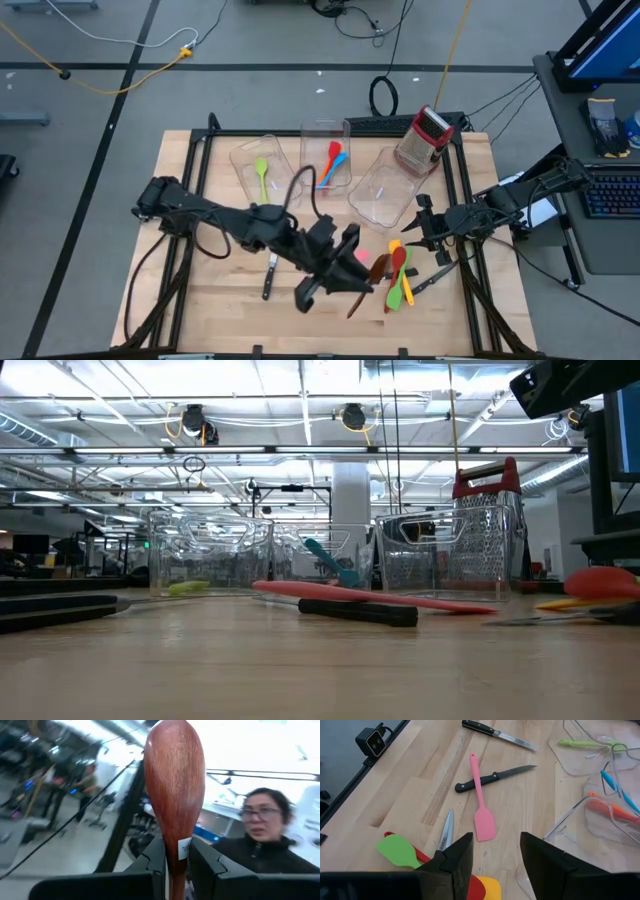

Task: Pick & Place Kitchen Items
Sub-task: Put the brown serving spoon in the left bin

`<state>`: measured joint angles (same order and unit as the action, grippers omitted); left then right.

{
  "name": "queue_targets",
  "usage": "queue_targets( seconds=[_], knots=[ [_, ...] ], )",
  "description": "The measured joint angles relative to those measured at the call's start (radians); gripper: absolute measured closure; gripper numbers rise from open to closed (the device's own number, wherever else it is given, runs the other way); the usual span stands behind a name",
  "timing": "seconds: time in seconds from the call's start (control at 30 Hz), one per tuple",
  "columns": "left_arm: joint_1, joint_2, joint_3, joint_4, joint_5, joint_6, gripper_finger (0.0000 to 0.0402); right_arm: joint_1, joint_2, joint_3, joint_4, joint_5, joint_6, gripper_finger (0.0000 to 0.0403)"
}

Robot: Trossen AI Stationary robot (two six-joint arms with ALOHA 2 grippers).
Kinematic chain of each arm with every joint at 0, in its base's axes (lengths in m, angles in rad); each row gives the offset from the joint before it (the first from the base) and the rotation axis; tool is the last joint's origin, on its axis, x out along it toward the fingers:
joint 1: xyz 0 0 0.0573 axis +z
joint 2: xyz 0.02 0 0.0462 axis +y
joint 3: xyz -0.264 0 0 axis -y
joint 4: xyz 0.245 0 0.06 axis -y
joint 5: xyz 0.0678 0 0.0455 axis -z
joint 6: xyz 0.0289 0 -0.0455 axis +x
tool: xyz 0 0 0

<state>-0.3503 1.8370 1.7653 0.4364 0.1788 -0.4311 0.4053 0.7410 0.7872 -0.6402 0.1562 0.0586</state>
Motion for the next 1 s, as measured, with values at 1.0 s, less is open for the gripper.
queue_targets(
  seconds=[1.0],
  knots=[
    [0.117,0.0,0.0,-1.191,-0.427,-0.966,0.0355,0.0,0.0,0.0,0.005,0.0,-0.019,0.0248]
  ],
)
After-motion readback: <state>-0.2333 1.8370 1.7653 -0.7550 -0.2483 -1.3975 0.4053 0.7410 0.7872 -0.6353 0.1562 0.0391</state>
